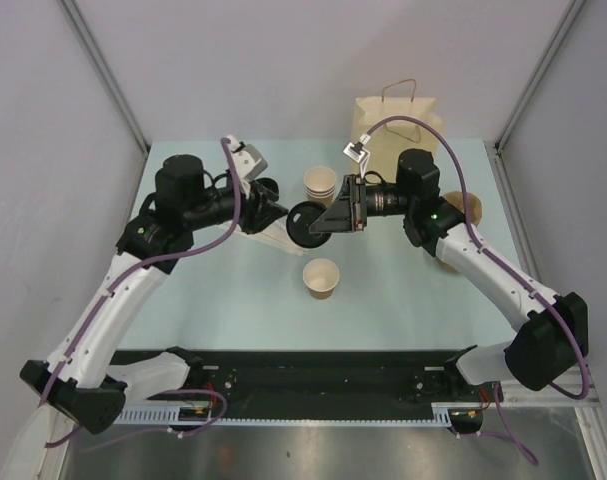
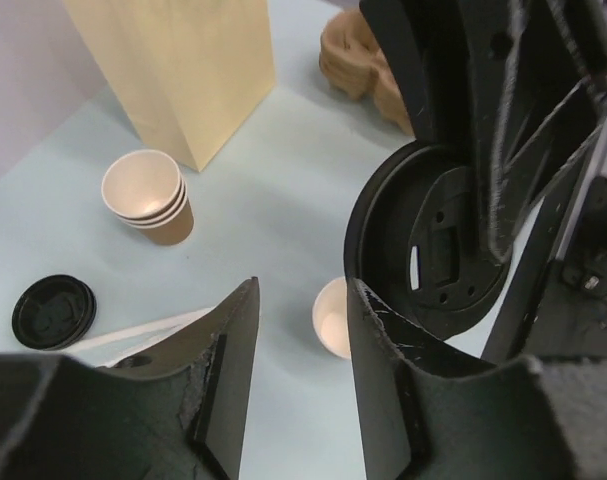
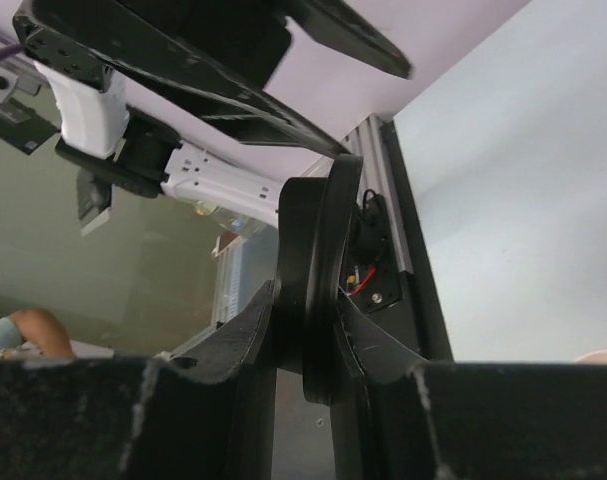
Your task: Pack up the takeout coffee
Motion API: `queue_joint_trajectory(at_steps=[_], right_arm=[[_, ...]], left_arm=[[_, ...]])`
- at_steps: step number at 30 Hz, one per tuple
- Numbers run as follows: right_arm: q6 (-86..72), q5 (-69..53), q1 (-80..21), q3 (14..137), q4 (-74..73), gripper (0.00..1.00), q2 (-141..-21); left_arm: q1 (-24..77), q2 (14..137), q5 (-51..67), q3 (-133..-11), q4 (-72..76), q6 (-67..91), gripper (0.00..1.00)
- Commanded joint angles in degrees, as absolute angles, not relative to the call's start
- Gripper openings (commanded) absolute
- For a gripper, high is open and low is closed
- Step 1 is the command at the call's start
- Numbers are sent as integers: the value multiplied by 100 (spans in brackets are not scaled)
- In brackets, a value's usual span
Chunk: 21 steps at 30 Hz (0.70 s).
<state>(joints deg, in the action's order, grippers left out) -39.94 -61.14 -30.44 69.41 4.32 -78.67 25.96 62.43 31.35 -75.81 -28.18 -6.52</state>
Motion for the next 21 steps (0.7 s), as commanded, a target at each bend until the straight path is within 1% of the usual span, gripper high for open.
queue_joint_trajectory(at_steps=[1,2,5,10,12,14,21], right_arm=[[-4351,-6284,-3094,6908,958,6,-7884],[-4351,-6275,-3094,6891,958,6,-7884],[-4333,-6240,-3085,6856,914,6,-7866],[-4175,-6056,-3024,6820,695,5,-7831],[-4070,-5933,-2997,6820,546,5,-7814],[-4087,-5889,-2979,6812,527,5,-7787],[-4131,-5713,-2944,6803,518,6,-7770]], left_arm=[[2935,6433,2918,-8094,-3541,-1256,44],[2944,6442,2901,-8130,-3585,-1283,42],[2944,6451,2883,-8191,-3604,-1275,40],[2936,6407,2953,-8279,-3463,-897,39],[2944,6547,3354,-8490,-3594,-853,38],[2971,6627,3506,-8621,-3647,-800,38],[3287,7005,3384,-8938,-3955,-1098,37]])
